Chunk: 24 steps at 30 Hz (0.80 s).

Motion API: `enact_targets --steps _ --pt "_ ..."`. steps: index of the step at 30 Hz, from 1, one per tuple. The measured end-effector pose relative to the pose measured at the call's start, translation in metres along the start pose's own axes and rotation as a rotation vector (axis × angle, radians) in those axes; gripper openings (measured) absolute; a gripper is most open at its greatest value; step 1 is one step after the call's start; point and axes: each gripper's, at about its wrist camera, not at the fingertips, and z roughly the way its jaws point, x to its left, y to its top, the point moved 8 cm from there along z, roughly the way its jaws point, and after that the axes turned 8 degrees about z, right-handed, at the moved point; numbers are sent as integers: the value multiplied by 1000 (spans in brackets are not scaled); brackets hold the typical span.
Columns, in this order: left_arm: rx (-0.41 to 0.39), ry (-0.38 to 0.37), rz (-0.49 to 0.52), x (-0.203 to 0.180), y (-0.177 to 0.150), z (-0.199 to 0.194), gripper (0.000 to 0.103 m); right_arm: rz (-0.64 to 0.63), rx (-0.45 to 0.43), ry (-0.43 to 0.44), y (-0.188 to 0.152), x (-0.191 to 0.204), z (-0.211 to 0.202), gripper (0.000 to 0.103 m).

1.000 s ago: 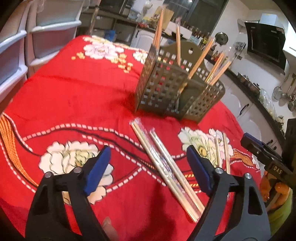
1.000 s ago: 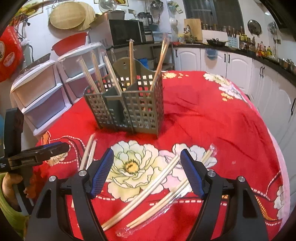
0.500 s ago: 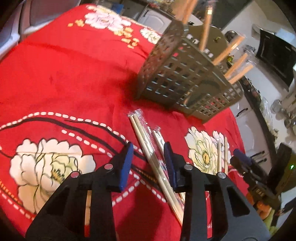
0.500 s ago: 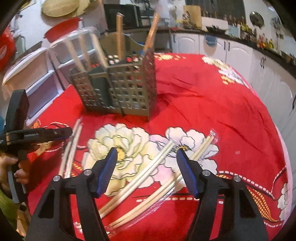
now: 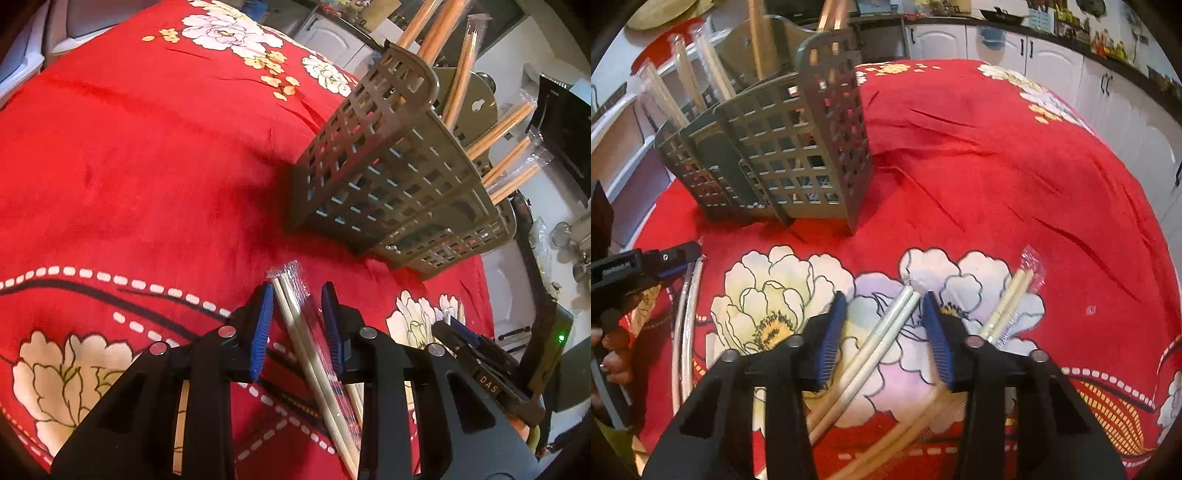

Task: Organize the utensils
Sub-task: 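Close the left tool on a chopstick pack while the right tool grasps another, then lift both held chopstick packs and carry them above the caddy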

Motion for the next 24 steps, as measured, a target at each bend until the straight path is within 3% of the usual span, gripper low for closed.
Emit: enact_targets --steps 2,6,10,16,24 --pt "3 10 4 0 3 3 21 -2 -1 7 1 3 1 22" --pt "5 33 14 -1 8 9 19 -4 1 37 6 12 2 18" --pt "0 64 38 0 11 11 10 -13 5 88 8 26 0 12" --pt "-15 42 40 0 10 2 8 -52 -15 160 12 50 -15 10" --pt "-114 -5 112 -27 15 -39 6 -118 -100 220 23 78 -58 8"
